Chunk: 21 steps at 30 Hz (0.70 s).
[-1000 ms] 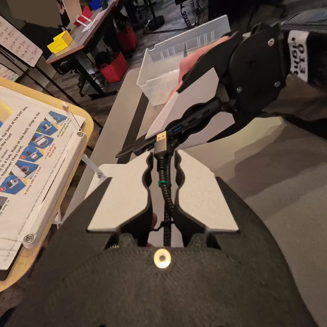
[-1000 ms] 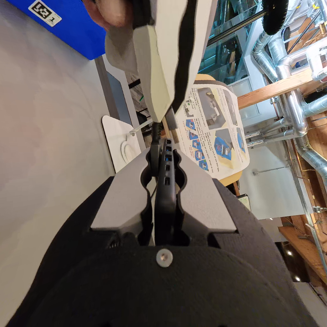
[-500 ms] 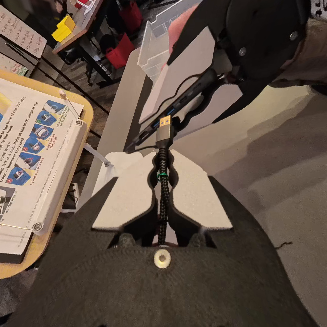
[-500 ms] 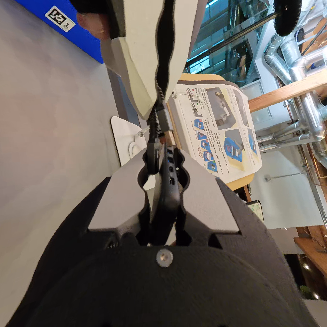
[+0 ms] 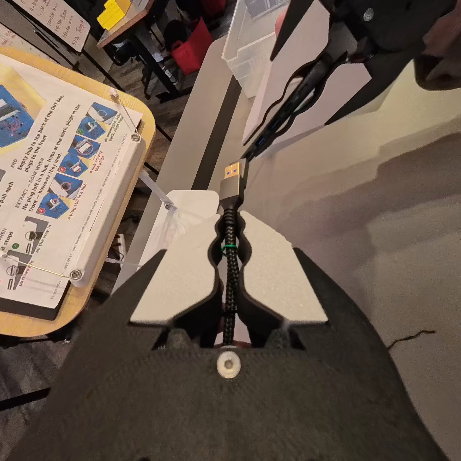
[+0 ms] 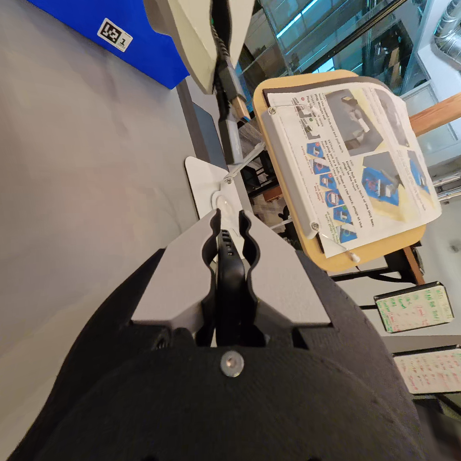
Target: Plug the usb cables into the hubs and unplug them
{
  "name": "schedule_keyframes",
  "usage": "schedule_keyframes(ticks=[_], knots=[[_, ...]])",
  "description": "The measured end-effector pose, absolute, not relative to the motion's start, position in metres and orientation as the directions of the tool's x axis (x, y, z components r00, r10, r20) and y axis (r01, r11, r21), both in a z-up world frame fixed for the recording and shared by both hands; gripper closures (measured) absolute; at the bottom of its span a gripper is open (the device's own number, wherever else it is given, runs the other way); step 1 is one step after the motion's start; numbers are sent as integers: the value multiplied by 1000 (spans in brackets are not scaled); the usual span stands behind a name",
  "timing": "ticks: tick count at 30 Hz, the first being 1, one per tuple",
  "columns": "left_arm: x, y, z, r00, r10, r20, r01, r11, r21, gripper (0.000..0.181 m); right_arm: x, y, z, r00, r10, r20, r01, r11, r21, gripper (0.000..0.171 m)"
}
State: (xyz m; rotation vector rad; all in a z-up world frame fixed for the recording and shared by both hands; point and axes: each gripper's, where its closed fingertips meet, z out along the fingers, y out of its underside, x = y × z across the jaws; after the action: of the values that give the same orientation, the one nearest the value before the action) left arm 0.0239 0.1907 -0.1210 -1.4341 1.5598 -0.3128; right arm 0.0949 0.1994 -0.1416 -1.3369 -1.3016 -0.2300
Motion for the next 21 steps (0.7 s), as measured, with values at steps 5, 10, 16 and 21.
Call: schedule_keyframes(ticks=[5, 10, 16, 21], knots=[[24, 192, -132, 175, -892, -417, -604, 238, -761, 173, 102, 197, -131, 444, 600, 665, 659, 283, -696, 159], [40, 190, -152, 188, -882, -432, -604, 243, -759, 173, 129, 195, -97, 556, 619, 555, 552, 223, -803, 159], [79, 202, -165, 252, -894, -370, -513, 201, -834, 173, 196, 199, -51, 654, 583, 482, 542, 82, -836, 159], [90, 199, -186, 231, -893, -386, -528, 218, -821, 174, 296, 217, -28, 750, 447, 487, 578, -86, -811, 159]])
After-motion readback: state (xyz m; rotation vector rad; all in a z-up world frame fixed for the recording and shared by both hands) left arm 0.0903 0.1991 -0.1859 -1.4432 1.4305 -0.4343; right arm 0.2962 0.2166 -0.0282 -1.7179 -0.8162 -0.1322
